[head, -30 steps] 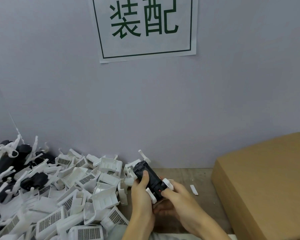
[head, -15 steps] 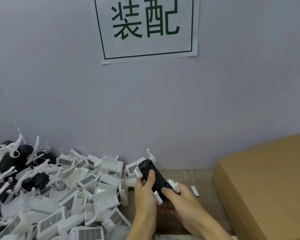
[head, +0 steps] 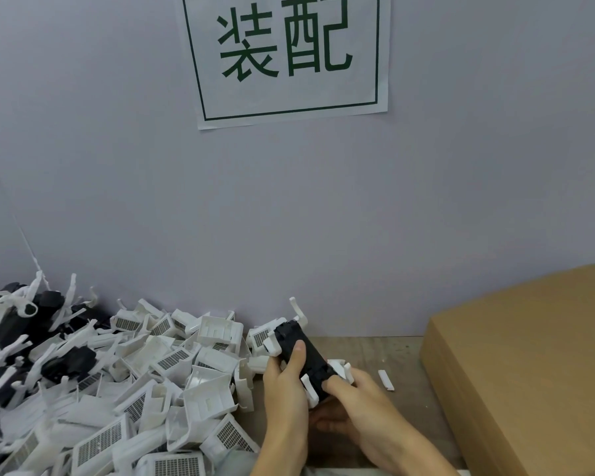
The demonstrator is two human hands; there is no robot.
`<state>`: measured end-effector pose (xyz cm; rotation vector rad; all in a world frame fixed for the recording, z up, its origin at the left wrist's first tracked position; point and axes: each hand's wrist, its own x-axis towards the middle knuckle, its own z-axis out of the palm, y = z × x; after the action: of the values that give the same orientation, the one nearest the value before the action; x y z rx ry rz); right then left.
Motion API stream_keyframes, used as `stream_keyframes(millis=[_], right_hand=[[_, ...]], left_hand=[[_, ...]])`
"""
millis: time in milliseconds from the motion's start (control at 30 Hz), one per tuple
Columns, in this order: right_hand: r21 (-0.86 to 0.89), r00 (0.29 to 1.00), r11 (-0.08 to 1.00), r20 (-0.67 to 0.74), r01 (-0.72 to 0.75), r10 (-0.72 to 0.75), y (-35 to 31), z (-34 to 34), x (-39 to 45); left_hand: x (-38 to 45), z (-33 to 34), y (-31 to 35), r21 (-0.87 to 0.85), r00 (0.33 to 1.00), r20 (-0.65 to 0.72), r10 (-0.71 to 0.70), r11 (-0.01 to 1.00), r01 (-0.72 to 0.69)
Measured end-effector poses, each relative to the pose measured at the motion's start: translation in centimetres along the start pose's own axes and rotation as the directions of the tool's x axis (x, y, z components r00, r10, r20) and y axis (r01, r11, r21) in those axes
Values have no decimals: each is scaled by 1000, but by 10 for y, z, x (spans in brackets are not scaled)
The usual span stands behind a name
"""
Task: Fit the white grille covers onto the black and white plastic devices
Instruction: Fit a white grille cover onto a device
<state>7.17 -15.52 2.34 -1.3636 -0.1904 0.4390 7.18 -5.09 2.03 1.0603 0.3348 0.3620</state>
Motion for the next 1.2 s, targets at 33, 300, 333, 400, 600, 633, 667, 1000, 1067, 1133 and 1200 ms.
stream_keyframes(millis=[33,300,333,400,600,633,667,1000,1067,1133,1200], right_hand=[[8,1000,1000,9,-3,3,0,0,0],[-1,996,1000,-81,-29,29,-1,1,1],[13,996,999,-80,-32,33,-1,1,1],[43,996,999,-77,-32,35,-1,2,1],[78,999,997,-36,-4,7,-1,-1,1],[74,1000,997,-28,-12,14,-1,-1,1],[71,1000,997,-18,-20,21,-1,-1,1],[86,999,996,-32,-39,42,-2,-2,0],[176,999,984,42,-6,-2,-2,-5,-1],[251,978,968,207,-14,-39,-2,-12,-4],[238,940,971,336,-26,-57,-5,-17,-6]], left_hand=[[1,0,0,-3,1000,-6,0,1000,0],[0,2,0,14,1000,4,15,1000,-15],[0,2,0,10,1000,2,16,1000,-16],[1,2,0,11,1000,3,21,1000,-21],[1,1,0,-16,1000,7,6,1000,-6],[2,0,1,-21,1000,1,3,1000,-2],[3,0,1,-23,1000,-6,0,1000,0],[-5,4,5,97,999,43,-4,995,0],[-7,4,13,-54,973,107,-204,976,211],[-6,-2,20,-130,931,197,-308,933,337],[-3,-8,30,-190,894,294,-338,896,401]])
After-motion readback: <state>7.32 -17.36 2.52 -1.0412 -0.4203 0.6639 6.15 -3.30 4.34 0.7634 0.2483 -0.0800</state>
